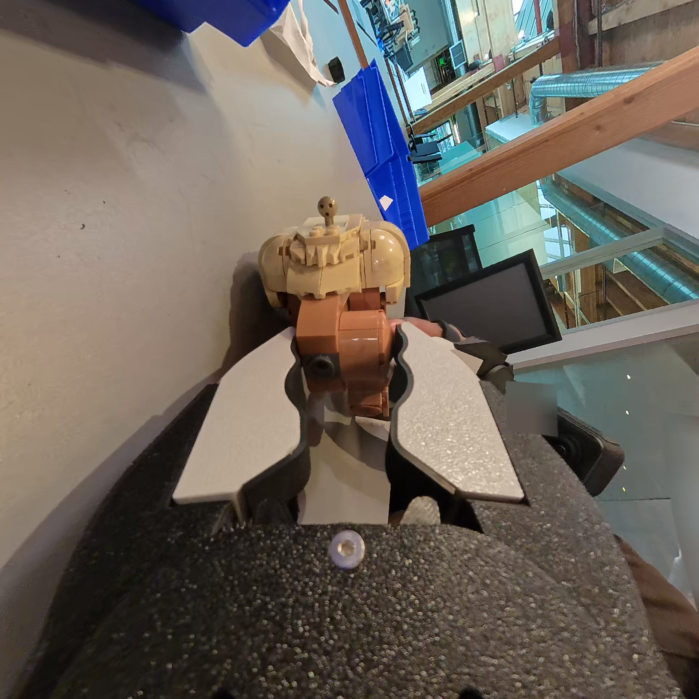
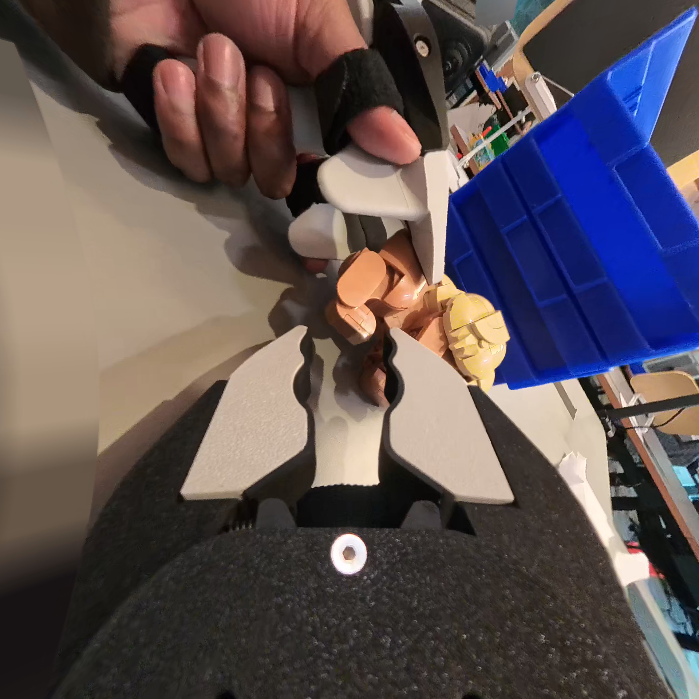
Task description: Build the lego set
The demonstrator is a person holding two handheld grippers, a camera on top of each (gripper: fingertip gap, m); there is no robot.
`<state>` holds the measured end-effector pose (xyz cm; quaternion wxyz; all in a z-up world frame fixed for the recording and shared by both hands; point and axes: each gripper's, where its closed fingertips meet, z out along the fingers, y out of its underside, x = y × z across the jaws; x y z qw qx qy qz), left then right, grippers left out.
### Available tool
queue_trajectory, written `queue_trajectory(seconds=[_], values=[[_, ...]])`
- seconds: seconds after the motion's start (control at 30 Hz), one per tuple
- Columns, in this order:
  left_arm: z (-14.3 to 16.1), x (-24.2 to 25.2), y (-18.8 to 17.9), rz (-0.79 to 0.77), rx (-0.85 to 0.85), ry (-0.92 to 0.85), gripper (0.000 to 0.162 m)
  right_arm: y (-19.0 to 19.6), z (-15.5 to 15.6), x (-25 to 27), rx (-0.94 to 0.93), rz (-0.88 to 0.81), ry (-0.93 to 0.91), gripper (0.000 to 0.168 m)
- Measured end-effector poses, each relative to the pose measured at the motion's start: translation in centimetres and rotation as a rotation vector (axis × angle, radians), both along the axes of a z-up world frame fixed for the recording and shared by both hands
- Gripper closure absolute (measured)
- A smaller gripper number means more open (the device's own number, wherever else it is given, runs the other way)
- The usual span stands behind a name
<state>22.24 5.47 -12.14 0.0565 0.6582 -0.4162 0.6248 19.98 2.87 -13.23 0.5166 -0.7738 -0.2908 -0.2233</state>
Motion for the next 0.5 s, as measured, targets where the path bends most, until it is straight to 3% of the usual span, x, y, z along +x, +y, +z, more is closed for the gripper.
queue_trajectory(seconds=[0.2,0.5], values=[[0.0,0.1,-0.3,0.034,0.002,-0.004,0.117,0.9,1.0,0.0,0.03,-0.102,0.116,0.134],[0.0,0.1,0.0,0.054,0.004,-0.008,0.116,1.2,-0.4,0.3,-0.049,-0.136,0.069,0.141]])
